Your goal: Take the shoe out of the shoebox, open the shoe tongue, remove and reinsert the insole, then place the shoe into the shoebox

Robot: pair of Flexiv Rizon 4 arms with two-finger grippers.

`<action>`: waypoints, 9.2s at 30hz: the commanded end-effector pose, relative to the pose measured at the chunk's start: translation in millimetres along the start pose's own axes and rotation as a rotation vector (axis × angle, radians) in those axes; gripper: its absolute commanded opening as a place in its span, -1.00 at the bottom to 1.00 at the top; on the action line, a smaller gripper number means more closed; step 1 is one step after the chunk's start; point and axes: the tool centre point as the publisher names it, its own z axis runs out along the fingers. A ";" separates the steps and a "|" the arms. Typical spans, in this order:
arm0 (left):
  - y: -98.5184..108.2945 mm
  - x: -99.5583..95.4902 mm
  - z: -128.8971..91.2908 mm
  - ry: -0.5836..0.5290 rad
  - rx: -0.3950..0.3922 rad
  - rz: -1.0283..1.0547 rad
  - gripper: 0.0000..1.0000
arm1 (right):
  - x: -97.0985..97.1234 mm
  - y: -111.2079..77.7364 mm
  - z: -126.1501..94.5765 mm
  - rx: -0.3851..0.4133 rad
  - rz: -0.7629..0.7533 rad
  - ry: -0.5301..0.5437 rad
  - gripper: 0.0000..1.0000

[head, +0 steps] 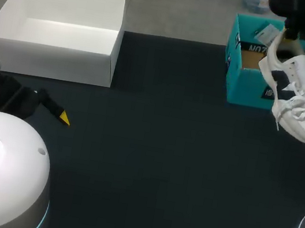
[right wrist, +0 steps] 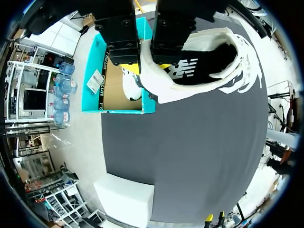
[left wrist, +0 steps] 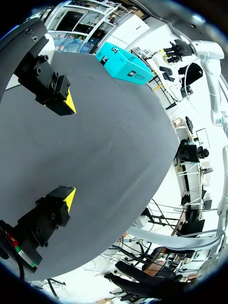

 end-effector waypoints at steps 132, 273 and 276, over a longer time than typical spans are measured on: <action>-0.6 -0.1 0.4 0.001 -0.003 0.000 1.00 | -208.3 -163.9 94.5 0.220 0.953 0.218 -1.00; -0.6 -0.1 0.4 0.001 -0.003 0.000 1.00 | -157.2 -254.1 140.2 0.494 1.947 -0.127 -1.00; -0.6 -0.1 0.4 0.001 -0.003 0.000 1.00 | -158.4 -254.4 145.5 0.487 1.963 -0.131 -1.00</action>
